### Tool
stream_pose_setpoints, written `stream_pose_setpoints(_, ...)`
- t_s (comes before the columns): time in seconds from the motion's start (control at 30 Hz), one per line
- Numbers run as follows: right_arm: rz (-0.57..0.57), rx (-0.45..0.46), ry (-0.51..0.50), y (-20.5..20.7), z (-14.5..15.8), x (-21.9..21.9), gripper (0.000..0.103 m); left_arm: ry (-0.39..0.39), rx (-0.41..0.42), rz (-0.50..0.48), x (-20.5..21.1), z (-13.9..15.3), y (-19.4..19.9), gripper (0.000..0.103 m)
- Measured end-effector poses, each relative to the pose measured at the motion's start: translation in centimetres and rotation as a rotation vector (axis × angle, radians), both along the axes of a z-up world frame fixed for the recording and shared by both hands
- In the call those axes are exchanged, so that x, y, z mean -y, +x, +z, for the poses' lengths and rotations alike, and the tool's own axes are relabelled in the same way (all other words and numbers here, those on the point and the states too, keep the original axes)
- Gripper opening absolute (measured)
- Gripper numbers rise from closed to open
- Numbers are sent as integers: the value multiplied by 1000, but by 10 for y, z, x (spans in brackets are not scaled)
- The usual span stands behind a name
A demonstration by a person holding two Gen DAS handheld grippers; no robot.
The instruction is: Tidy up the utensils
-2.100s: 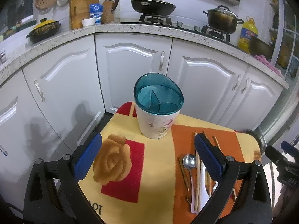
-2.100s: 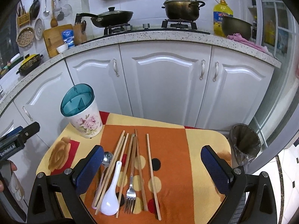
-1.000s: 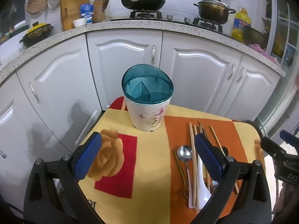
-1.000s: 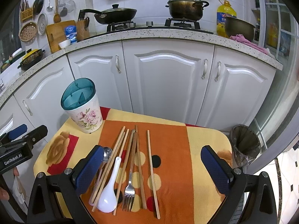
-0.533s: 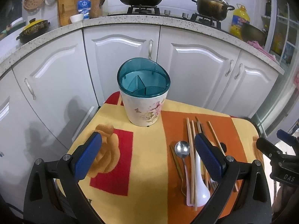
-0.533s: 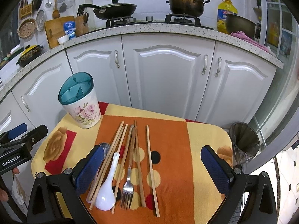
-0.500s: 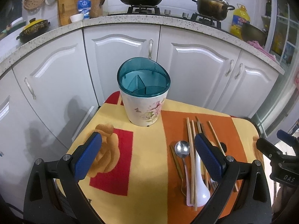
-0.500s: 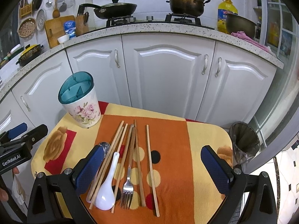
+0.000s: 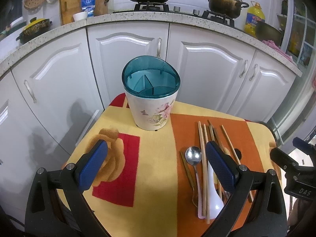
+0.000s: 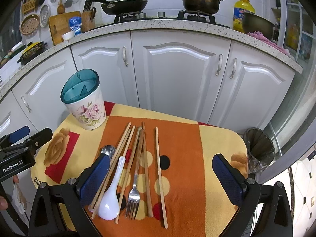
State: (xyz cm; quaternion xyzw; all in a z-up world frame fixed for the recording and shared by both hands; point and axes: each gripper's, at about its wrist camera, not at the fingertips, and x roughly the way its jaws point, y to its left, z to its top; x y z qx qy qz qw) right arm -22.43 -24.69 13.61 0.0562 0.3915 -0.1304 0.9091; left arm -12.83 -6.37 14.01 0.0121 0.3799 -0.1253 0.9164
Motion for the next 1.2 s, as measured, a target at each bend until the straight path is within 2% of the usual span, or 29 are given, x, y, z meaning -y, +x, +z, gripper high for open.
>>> stream_pose_setpoints(0.13, 5, -6, -4, 1, 0, -2, 103, -6, -3, 7, -2, -1, 1, 100)
stream_pose_setpoints(0.33, 11, -16, -11, 3, -1, -4, 103, 27, 15, -1, 1, -2, -2, 100)
stream_pose_setpoints(0.57, -3, -28, -8, 3, -6, 2, 103, -27, 5, 0, -12, -6, 0, 100)
stream_pose_setpoints(0.7, -9, -57, 12, 5, -16, 10, 103, -53, -53, -29, -17, -17, 8, 99)
stream_pose_setpoints(0.73, -7, -64, 22, 6, -19, 12, 102, -60, -69, -39, -18, -20, 10, 94)
stream_pose_setpoints(0.83, 13, -84, 58, 10, -30, 16, 89, -73, -117, -81, -15, -32, 13, 82)
stream_pose_setpoints(1.0, 46, -127, 140, 22, -50, 24, 59, -94, -226, -157, -2, -58, 23, 62)
stream_pose_setpoints(1.07, 56, -134, 167, 28, -55, 28, 56, -89, -266, -176, 4, -68, 28, 58)
stream_pose_setpoints(1.2, 61, -152, 182, 43, -64, 34, 51, -76, -304, -218, 20, -78, 33, 57)
